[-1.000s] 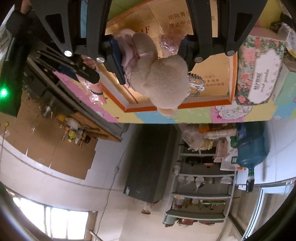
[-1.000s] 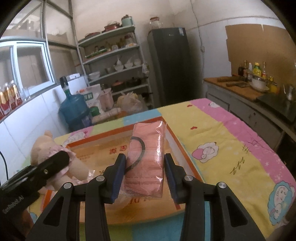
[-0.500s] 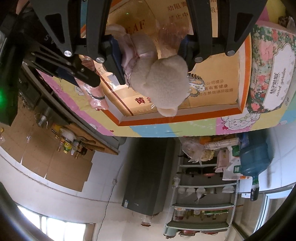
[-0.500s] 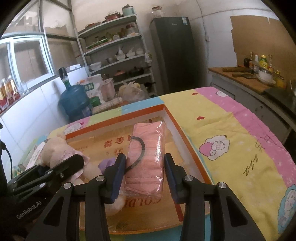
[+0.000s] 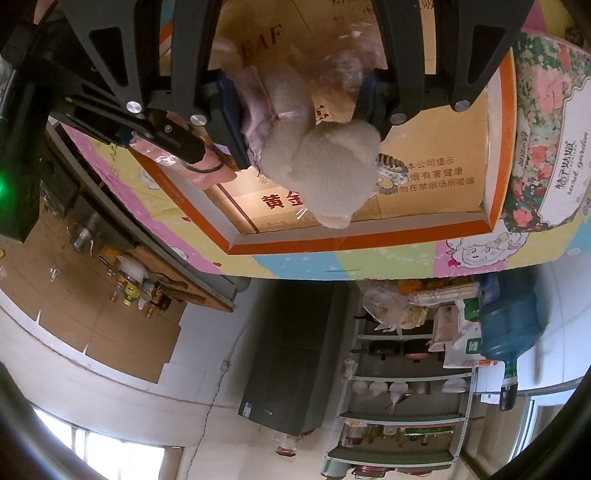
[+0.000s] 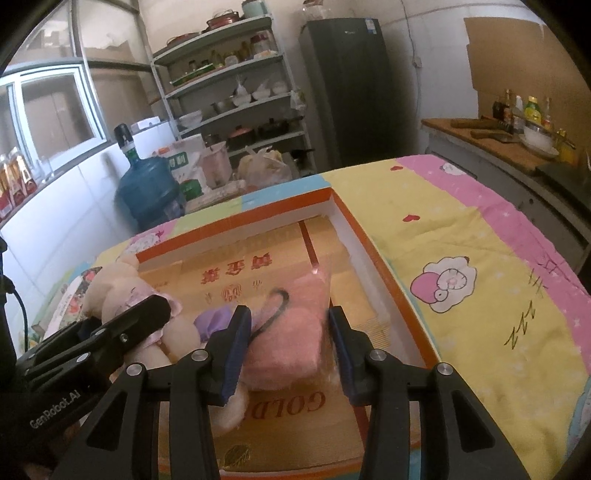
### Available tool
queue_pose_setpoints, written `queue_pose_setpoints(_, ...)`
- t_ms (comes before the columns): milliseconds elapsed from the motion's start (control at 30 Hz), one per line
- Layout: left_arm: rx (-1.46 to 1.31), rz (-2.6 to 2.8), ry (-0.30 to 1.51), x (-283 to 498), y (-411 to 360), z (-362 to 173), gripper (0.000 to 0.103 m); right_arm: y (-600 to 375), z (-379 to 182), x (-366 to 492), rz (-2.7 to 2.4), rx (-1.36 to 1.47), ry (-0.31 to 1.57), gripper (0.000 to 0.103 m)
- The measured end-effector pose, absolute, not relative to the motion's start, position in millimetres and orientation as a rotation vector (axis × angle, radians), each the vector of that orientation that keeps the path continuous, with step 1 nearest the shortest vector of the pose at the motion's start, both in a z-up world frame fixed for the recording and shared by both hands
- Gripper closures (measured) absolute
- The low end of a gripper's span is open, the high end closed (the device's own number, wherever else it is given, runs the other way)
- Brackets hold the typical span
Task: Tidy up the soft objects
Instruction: 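Carry the pink packet over the box with right tool while left tool carries the bear, then release the pink packet with right tool while left tool releases the bear into the box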
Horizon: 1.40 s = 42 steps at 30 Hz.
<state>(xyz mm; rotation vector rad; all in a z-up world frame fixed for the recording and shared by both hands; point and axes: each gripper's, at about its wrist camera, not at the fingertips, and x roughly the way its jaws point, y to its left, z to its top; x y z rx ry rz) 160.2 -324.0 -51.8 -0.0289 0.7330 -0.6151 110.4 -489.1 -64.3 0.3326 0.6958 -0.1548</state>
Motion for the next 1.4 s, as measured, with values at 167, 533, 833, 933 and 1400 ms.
queue_pose_setpoints(167,-0.058,-0.626,0.754,164.8,-321.1,-53.4,0.043,-489.5,-65.2,109.7,-0.156,0.339,0.699,0.058)
queue_pose_setpoints(533,-0.066,-0.628,0.750,164.2,-314.7,-50.2,0.027,-489.8,-64.1,107.7,-0.160,0.339,0.691,0.045)
queue_pose_setpoints(833,-0.028,-0.628,0.677,143.6,-308.2,-30.4,0.015,-485.8,-56.0,92.1,-0.181,0.347,0.656,0.039)
queue_pose_setpoints(933,-0.023,-0.632,0.658,137.2,-304.1,-24.5,0.015,-483.3,-52.9,87.7,-0.185,0.343,0.647,0.039)
queue_pose_setpoints(1400,-0.031,-0.631,0.596,112.5,-274.7,-2.7,0.015,-467.9,-36.3,65.9,-0.187,0.333,0.608,0.038)
